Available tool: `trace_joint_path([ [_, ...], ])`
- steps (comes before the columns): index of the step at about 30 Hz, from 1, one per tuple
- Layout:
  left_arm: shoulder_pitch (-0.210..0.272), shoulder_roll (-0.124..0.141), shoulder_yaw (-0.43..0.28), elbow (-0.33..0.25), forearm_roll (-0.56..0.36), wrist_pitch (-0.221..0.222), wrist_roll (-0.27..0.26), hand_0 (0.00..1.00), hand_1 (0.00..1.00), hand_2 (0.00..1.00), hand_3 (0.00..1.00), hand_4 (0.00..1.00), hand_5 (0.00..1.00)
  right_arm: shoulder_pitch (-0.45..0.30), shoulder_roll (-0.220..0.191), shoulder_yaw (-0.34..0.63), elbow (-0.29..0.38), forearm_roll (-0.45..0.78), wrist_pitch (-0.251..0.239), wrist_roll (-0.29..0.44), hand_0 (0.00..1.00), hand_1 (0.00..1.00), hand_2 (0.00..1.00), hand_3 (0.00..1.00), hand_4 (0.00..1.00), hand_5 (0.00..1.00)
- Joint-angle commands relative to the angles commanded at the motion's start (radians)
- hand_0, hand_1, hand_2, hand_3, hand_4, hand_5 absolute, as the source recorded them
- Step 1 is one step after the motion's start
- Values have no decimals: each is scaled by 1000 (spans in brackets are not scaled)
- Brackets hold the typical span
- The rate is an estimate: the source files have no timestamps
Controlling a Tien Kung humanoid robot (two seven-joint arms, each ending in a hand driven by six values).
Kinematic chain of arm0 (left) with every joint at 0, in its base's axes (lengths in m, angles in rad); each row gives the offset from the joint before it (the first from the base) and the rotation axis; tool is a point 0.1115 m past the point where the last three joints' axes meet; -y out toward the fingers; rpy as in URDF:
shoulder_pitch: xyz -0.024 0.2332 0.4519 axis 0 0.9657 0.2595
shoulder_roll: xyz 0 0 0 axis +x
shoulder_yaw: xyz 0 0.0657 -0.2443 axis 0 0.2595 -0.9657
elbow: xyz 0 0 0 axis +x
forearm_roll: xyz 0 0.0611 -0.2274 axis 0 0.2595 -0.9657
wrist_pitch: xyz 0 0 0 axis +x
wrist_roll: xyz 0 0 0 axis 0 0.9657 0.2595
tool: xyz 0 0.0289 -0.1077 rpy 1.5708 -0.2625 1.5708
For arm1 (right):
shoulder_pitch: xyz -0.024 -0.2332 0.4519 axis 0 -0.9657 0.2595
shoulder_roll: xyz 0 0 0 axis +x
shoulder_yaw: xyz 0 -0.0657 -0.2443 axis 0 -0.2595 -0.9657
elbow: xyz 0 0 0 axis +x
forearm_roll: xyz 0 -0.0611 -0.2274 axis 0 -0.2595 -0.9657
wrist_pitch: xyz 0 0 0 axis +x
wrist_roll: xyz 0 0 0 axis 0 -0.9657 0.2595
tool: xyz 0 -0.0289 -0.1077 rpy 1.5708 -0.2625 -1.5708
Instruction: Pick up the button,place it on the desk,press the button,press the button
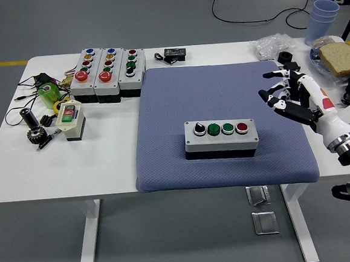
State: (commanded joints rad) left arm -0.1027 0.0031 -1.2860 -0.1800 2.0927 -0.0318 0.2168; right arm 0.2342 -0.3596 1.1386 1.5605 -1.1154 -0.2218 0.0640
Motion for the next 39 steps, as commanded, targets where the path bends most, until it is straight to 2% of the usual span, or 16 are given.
trace_joint_path([
  [1,-1,0,0,0,-1,0,0,651,637,640,556,329,849,-7,5,8,-1,45,9,14,712,615,723,729,820,426],
  [2,-3,0,1,0,-3,1,0,652,637,641,555,330,852,-13,11,16,-3,91,11,25,803,711,819,744,820,409],
  [4,-4,-1,1,0,-4,1,-1,652,637,641,555,330,852,-17,16,23,-5,169,10,34,803,711,819,744,820,409],
  [6,-7,-1,4,0,-8,1,-2,652,637,641,555,330,852,-29,33,43,-14,260,-8,63,803,711,819,744,820,409],
  [10,-10,-1,5,0,-14,2,-2,652,637,641,555,327,848,-45,52,68,-29,426,-36,76,810,737,825,748,817,415],
  [18,-16,1,4,0,-14,1,-3,653,637,641,556,327,851,-68,79,91,-44,733,-33,67,811,739,816,738,817,441],
  [39,-18,1,10,0,-21,-1,-5,655,637,643,558,325,854,-98,103,110,-52,744,-24,59,815,725,790,715,802,453],
])
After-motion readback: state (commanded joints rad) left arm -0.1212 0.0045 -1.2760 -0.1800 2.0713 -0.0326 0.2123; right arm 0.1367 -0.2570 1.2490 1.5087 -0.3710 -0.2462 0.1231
